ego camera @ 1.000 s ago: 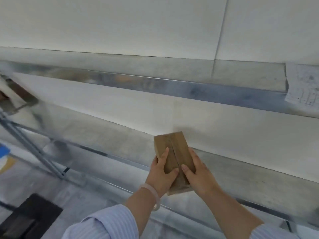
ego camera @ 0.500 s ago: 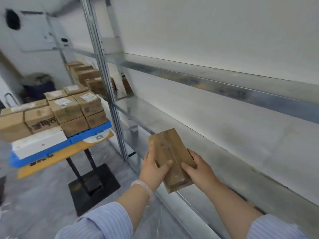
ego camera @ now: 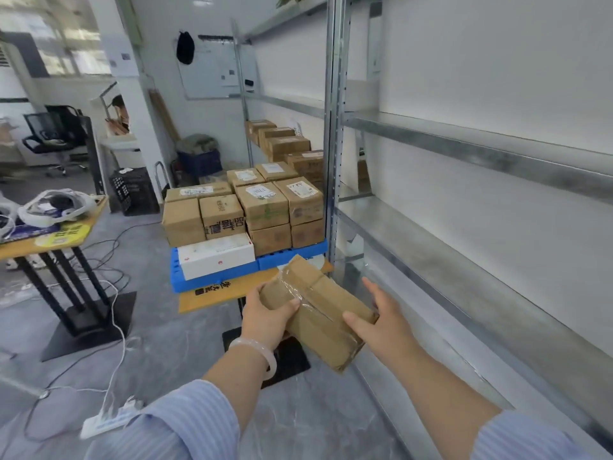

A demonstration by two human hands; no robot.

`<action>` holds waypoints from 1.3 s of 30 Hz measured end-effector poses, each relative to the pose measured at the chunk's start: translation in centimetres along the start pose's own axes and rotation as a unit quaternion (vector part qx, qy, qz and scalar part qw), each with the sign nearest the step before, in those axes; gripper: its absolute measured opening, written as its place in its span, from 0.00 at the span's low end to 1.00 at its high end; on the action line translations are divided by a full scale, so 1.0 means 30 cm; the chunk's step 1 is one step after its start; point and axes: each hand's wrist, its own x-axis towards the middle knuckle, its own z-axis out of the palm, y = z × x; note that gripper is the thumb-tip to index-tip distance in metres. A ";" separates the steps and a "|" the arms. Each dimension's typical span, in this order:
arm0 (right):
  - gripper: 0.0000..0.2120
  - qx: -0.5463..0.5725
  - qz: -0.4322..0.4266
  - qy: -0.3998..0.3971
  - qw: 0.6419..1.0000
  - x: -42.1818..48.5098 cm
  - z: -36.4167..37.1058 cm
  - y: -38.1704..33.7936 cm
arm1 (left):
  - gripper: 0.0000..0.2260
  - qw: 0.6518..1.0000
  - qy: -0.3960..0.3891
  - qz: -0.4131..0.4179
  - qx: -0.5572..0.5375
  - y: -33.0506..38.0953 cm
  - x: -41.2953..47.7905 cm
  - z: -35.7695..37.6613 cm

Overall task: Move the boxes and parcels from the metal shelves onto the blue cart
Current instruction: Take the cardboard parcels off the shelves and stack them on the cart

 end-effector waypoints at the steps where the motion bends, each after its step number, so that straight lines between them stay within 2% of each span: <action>1: 0.40 0.019 0.008 0.002 1.000 0.019 0.044 -0.019 | 0.31 1.000 0.023 -0.006 -0.010 0.001 0.026 -0.045; 4: 0.47 0.061 0.041 -0.036 0.997 0.079 0.177 -0.071 | 0.34 0.996 0.072 -0.013 -0.042 0.004 0.089 -0.157; 8: 0.47 0.060 0.060 -0.079 0.993 0.176 0.326 -0.125 | 0.35 0.994 0.113 0.004 -0.007 -0.012 0.152 -0.262; 12: 0.47 0.048 0.066 -0.117 0.990 0.275 0.432 -0.161 | 0.31 0.981 0.166 0.056 0.086 -0.020 0.225 -0.348; 17: 0.44 0.001 0.060 -0.131 0.990 0.432 0.551 -0.194 | 0.26 0.981 0.170 0.069 0.069 -0.005 0.341 -0.407; 22: 0.36 0.008 0.035 -0.125 0.991 0.659 0.641 -0.231 | 0.41 0.978 0.170 0.068 0.097 0.002 0.517 -0.444; 25: 0.43 -0.003 0.036 -0.139 0.990 0.798 0.685 -0.247 | 0.40 0.975 0.181 0.047 0.123 0.018 0.631 -0.439; 28: 0.51 0.004 0.026 -0.199 0.980 0.937 0.735 -0.266 | 0.41 0.972 0.200 0.024 0.121 0.048 0.743 -0.437; 33: 0.64 -0.055 -0.003 -0.280 0.958 1.125 0.831 -0.276 | 0.41 0.966 0.220 0.015 0.134 0.066 0.892 -0.428; 36: 0.67 -0.073 -0.010 -0.307 0.949 1.198 0.884 -0.263 | 0.41 0.964 0.214 0.009 0.157 0.061 0.947 -0.442; 39: 0.65 -0.086 -0.021 -0.314 0.945 1.238 0.937 -0.249 | 0.41 0.961 0.196 0.007 0.195 0.054 0.996 -0.471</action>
